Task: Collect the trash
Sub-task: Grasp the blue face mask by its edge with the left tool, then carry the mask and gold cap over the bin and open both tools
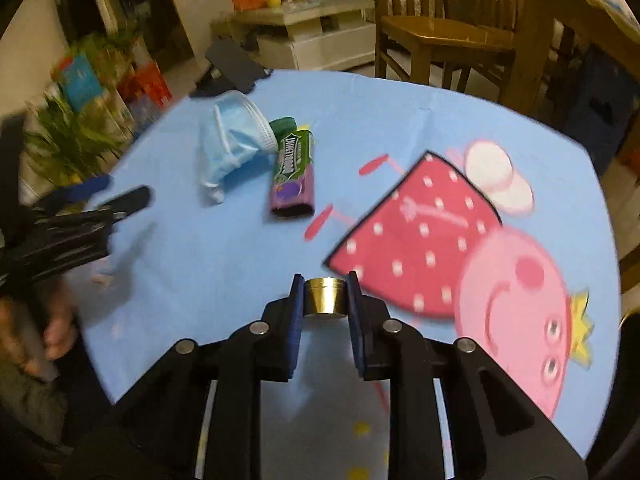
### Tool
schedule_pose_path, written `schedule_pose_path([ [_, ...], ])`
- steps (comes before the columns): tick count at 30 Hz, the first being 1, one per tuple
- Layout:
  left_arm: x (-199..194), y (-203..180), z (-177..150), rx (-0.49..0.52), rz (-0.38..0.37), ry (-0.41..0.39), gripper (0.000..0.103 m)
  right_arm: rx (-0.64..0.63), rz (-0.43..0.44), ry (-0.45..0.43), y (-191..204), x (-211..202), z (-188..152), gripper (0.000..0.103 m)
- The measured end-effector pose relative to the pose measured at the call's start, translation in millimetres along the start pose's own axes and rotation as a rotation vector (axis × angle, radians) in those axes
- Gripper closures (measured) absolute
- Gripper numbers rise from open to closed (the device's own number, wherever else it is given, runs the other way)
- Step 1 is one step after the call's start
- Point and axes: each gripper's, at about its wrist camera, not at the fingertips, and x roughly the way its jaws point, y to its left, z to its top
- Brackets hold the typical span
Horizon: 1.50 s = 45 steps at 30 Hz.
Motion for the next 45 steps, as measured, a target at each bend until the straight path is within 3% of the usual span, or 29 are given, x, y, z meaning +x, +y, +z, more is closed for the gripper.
schedule_pose_path([
  [3,4.8,-1.2,4.2,-0.016,-0.052,0.023,0.014,0.107,0.074,-0.047,-21.1,-17.5,-11.2,0.082],
  [7,14.0,-10.2,24.9,-0.02,-0.19,0.052,0.014,0.122,0.075,-0.07,-34.2,-27.8,-13.9,0.082],
  [10,26.3,-30.8,37.9,0.03,-0.227,0.072,0.014,0.154,0.076,-0.056,-45.3,-25.4,-16.0,0.082],
  [13,41.6,-59.1,39.7,0.117,-0.171,0.08,0.014,0.148,0.084,-0.076,-47.8,-33.1,-14.4,0.082],
  [14,45.1,-66.0,39.3,0.143,-0.152,0.079,0.019,0.15,0.094,-0.087,-49.7,-37.8,-13.5,0.082],
  [15,50.6,-74.5,37.6,0.176,-0.128,0.083,0.045,0.15,0.096,-0.093,-49.4,-39.7,-14.0,0.082],
  [18,51.2,-81.7,31.5,0.223,-0.1,0.082,0.097,0.154,0.103,-0.108,-51.2,-46.1,-14.8,0.082],
  [20,43.6,-74.4,25.7,0.19,-0.14,0.087,0.099,0.155,0.102,-0.112,-51.7,-48.5,-15.2,0.082],
  [24,28.7,-50.1,7.3,0.141,-0.075,0.068,0.099,0.159,0.103,-0.121,-53.9,-51.5,-13.5,0.082],
  [28,10.7,-20.1,-5.3,0.055,-0.076,0.086,0.099,0.158,0.103,-0.129,-51.7,-49.3,-11.3,0.082],
  [34,-41.2,-8.4,-9.8,0.052,-0.06,0.004,0.099,0.164,0.074,-0.145,-56.4,-56.4,-17.4,0.082],
  [40,-67.0,-48.6,-8.7,0.116,-0.129,-0.028,0.099,0.098,-0.027,-0.2,-58.7,-80.2,-29.9,0.082],
  [45,-72.0,-112.5,-10.3,0.215,-0.21,-0.025,0.099,0.16,-0.117,-0.204,-99.1,-96.7,-49.0,0.082],
])
